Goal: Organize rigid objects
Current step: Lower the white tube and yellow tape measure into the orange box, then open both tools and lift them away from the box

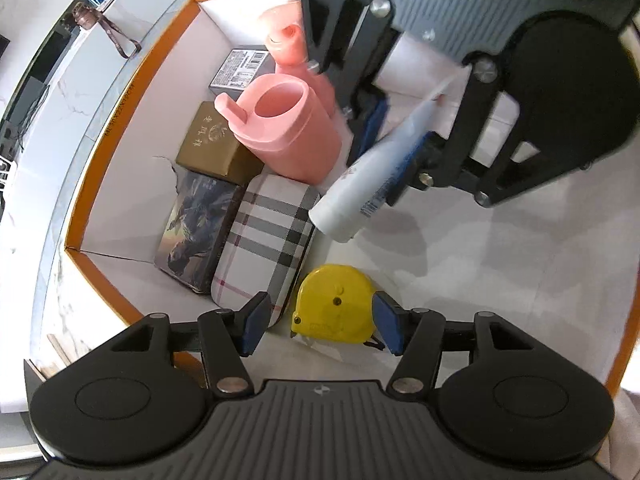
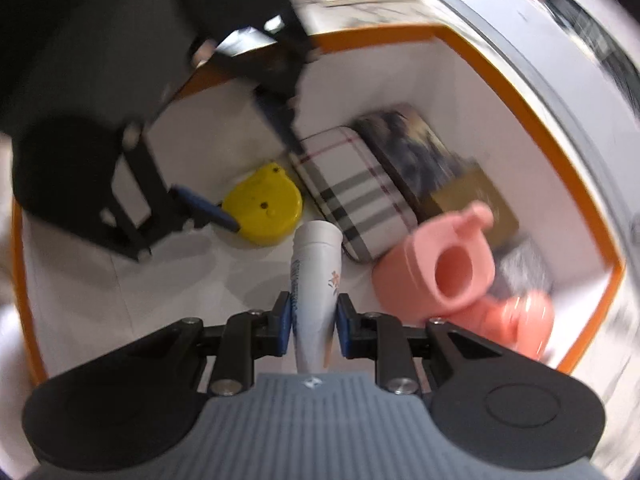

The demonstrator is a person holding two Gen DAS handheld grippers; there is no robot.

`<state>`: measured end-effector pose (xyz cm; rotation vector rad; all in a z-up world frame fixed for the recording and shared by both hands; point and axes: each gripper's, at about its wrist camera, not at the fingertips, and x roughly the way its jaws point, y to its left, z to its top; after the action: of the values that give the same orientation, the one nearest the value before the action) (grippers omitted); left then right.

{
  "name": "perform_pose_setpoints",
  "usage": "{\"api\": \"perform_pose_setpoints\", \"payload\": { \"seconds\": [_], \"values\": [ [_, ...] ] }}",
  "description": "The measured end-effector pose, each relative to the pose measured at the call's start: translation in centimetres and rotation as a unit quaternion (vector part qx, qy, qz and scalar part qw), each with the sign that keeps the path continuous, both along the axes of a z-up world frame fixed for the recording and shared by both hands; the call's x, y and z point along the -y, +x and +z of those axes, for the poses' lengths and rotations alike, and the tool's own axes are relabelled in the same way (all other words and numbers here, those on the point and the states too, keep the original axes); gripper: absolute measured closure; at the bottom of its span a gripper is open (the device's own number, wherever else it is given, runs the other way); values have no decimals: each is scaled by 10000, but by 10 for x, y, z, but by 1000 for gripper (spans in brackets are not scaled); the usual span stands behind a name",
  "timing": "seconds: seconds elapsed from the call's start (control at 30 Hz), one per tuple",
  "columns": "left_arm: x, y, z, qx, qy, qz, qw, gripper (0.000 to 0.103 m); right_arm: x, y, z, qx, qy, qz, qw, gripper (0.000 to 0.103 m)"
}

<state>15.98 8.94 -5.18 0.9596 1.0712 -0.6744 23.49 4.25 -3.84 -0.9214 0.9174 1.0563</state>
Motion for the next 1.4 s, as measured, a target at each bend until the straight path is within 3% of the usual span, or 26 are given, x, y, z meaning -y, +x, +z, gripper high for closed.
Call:
{"api": "perform_pose_setpoints", "payload": {
  "seconds": [0.13,0.3,0.43,0.47,0.53,0.63,0.73,0.83,1.03,1.27,1.4],
  "values": [
    [6,-9,0,-59,-60,-57,9999,34,-5,-15,-11,730,-412,1044,9910,80],
    [4,-17,-5,0,-100,-57,9999,33,-1,-38,-30,1678,-708,2260,9569,80],
    [1,-25,-6,80,-188,-74,9998,34,2,-48,-44,2089,-874,2626,9380,79],
    [0,-26,-6,70,-232,-56,9997,34,3,-49,-43,2078,-871,2623,9383,78],
    [-1,-29,-6,79,-288,-45,9995,34,3,-45,-36,1872,-739,2451,9484,64],
    [-3,-33,-5,84,-343,-26,9994,34,3,-29,-19,1036,-542,1829,9762,62],
    [-3,-38,-5,121,-288,-24,9995,35,6,-14,-13,465,-504,1235,9900,63],
    [0,-42,-7,159,-150,-6,9998,36,6,-8,-17,267,-649,962,9929,63],
    [2,-47,-8,177,-29,55,9998,42,-5,-9,-27,365,-982,935,9901,66],
    [1,-58,-4,316,-229,125,9992,45,-5,9,-22,210,-620,585,9961,70],
    [3,-64,-2,396,-268,146,9987,45,-8,6,-26,324,-598,691,9953,69]
  ]
}}
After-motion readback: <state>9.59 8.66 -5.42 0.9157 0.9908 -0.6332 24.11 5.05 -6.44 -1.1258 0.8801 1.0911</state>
